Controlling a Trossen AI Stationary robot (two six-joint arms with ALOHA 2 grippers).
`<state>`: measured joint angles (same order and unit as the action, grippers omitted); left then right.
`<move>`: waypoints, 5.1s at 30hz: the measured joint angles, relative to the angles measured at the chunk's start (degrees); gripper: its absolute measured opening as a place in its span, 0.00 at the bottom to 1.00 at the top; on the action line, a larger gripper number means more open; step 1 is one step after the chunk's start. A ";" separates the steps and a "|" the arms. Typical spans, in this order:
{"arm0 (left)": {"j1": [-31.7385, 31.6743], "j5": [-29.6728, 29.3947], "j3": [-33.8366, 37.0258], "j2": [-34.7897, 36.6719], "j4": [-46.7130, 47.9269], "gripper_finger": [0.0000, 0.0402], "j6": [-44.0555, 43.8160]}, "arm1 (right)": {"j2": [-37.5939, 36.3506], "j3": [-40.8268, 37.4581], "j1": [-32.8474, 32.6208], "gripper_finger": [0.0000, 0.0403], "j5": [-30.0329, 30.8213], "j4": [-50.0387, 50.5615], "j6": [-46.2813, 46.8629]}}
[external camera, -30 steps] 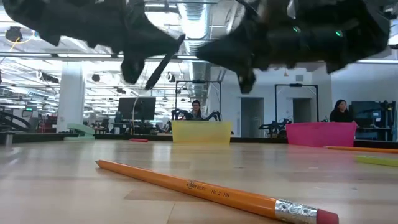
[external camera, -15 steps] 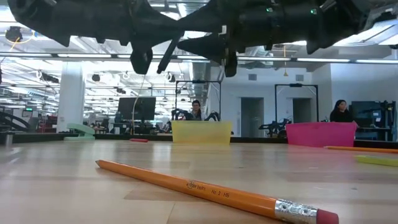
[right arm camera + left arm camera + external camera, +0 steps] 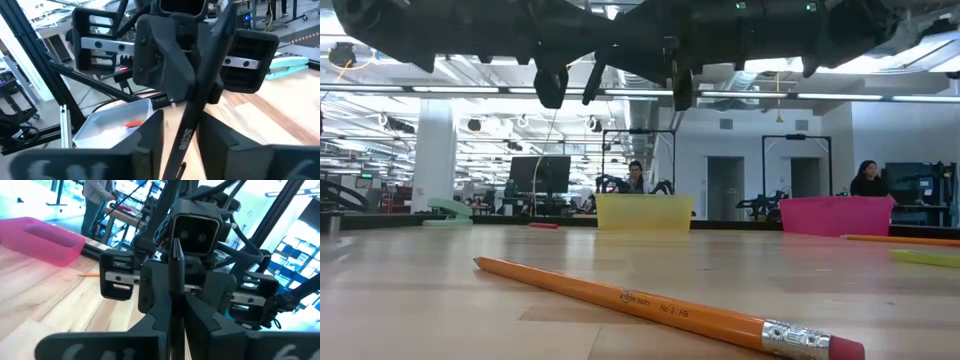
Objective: Sort crayons/erasers/pens/pencils in bins
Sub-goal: Put the black pen into the red bin, then put the orange pencil into the yellow bin
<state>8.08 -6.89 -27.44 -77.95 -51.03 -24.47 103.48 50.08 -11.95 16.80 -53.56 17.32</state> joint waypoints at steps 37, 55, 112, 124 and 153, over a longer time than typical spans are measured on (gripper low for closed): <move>2.01 -10.48 11.41 19.27 9.23 0.36 16.29 | -20.43 0.18 8.76 0.06 7.16 46.89 2.47; 1.97 -10.02 12.65 19.04 9.03 0.12 17.20 | -30.46 0.06 58.63 0.07 6.83 92.33 -4.76; 3.75 2.08 9.38 11.80 14.83 0.06 23.64 | -48.76 -13.37 34.32 0.03 3.95 82.80 3.88; 11.94 11.03 -13.45 -8.06 43.60 0.03 28.95 | -49.58 -22.50 4.27 0.02 21.24 60.48 10.96; 16.82 7.49 -23.76 -24.46 54.49 0.30 29.88 | -39.39 -22.48 0.29 0.01 23.91 51.45 7.59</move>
<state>24.89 0.60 -51.20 -102.41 3.46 5.41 64.10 27.59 -11.66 40.71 -2.11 24.91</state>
